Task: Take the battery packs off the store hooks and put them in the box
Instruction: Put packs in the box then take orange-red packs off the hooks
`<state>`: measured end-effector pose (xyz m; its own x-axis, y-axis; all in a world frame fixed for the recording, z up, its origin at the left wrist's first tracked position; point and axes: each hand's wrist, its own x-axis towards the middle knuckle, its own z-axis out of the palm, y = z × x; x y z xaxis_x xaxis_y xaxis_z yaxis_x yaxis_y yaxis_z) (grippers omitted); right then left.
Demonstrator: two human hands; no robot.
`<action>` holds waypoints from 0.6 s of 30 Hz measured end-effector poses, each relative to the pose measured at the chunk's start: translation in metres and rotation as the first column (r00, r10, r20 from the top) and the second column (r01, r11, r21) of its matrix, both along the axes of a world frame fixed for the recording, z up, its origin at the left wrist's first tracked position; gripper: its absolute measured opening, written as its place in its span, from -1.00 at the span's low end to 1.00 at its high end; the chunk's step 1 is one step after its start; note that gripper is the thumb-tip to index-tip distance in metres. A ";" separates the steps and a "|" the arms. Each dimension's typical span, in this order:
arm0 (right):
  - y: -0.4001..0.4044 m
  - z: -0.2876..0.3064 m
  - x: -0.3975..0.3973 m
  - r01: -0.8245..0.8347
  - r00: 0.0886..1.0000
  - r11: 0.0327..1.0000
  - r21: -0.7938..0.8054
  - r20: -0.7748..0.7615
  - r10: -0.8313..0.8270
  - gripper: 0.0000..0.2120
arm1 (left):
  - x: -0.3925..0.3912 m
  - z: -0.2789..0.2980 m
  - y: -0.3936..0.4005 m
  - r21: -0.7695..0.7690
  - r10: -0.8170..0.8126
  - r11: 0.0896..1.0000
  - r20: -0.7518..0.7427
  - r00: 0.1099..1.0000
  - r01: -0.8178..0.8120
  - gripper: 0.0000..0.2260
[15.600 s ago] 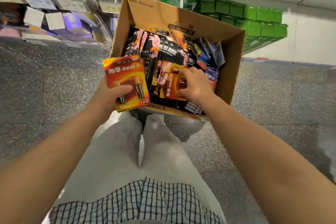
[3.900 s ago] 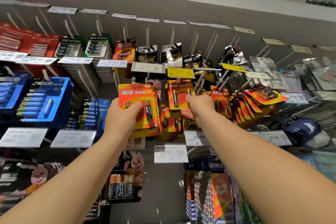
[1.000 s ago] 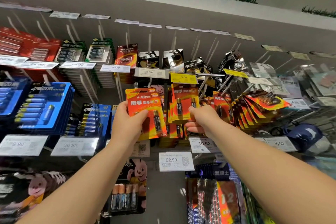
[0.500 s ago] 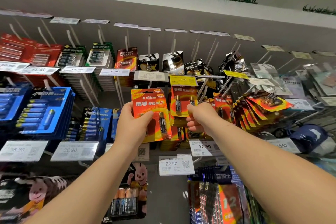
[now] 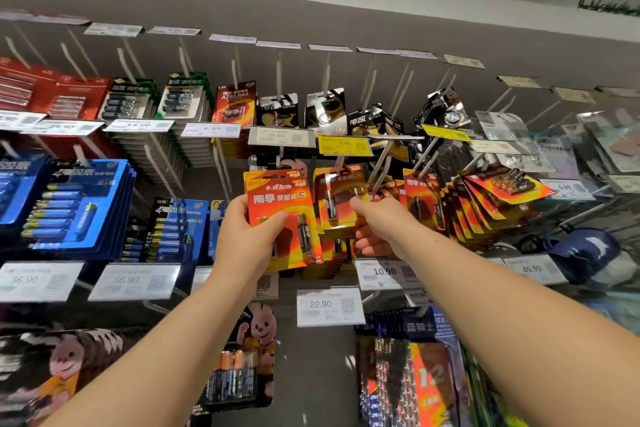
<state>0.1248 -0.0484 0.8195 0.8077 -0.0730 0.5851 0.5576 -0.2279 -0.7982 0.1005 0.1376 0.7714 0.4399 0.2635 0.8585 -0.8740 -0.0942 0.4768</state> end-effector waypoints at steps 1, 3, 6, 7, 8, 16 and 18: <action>-0.003 -0.001 0.002 0.071 0.997 0.996 -0.049 0.032 -0.070 -0.60 | 0.000 -0.001 -0.001 -0.002 -0.001 1.000 0.003 1.000 0.001 -0.66; -0.008 -0.004 0.003 0.234 0.969 0.960 -0.154 0.120 -0.217 -0.37 | 0.000 -0.001 -0.001 -0.005 -0.005 1.000 0.009 1.000 0.005 -0.64; -0.013 -0.008 -0.003 0.302 0.927 0.938 -0.168 0.283 -0.248 -0.43 | -0.001 -0.002 -0.002 -0.030 -0.021 0.999 0.010 1.000 0.021 -0.62; -0.013 -0.010 -0.006 0.262 0.926 0.950 -0.169 0.321 -0.198 -0.55 | -0.001 -0.003 -0.002 -0.041 -0.025 0.999 0.006 1.000 0.025 -0.62; -0.011 -0.012 -0.011 0.202 0.932 0.961 -0.192 0.339 -0.128 -0.64 | -0.002 -0.003 -0.003 -0.050 -0.031 0.998 0.003 1.000 0.031 -0.63; 0.014 -0.025 -0.040 -0.032 0.945 0.911 -0.412 0.285 0.162 -0.69 | -0.017 -0.006 -0.020 -0.047 -0.043 0.998 0.076 0.996 0.047 -0.57; 0.017 -0.026 -0.042 -0.019 0.949 0.918 -0.397 0.282 0.142 -0.66 | -0.019 -0.005 -0.021 -0.043 -0.039 0.998 0.086 0.996 0.043 -0.53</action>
